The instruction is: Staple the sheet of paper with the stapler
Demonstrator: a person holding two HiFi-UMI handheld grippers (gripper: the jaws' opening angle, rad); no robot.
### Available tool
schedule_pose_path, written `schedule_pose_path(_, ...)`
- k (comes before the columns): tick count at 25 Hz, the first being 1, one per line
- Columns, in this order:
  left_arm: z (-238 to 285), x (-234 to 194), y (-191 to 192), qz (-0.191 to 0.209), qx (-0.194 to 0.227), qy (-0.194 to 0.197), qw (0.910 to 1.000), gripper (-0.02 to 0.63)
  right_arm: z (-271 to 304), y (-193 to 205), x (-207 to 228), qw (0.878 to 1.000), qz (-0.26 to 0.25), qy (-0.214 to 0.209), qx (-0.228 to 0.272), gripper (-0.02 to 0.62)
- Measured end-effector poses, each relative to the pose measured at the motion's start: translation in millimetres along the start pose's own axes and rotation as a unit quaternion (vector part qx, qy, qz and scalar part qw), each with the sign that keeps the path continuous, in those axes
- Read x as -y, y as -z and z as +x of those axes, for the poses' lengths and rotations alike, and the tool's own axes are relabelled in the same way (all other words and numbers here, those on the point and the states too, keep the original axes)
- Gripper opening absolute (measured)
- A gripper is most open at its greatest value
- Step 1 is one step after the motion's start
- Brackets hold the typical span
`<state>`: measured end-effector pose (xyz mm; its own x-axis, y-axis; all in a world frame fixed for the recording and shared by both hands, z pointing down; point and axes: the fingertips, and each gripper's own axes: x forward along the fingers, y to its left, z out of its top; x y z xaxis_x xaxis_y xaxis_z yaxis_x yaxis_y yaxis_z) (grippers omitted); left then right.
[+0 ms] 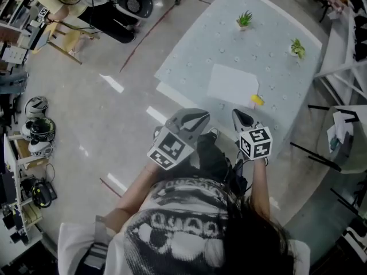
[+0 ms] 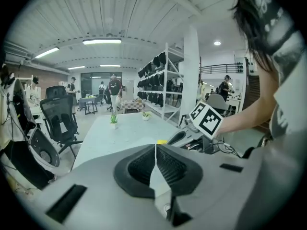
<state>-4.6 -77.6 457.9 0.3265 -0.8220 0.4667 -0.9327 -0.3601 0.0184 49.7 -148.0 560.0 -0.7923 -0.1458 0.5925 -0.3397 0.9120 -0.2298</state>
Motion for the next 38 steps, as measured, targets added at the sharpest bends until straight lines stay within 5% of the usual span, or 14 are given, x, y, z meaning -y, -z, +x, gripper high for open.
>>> schedule_pose_path(21,-108.2,28.4,35.2,0.068,0.038,0.088,0.9930,0.006,-53.1,-0.3,-146.6,0.987,0.030,0.127,0.092,0.000)
schedule_pose_path(38,-142.5,54.8,61.4,0.097,0.037,0.130,0.9860,0.006,-84.7,11.6,-201.4,0.973,0.013,0.178,0.148,-0.002)
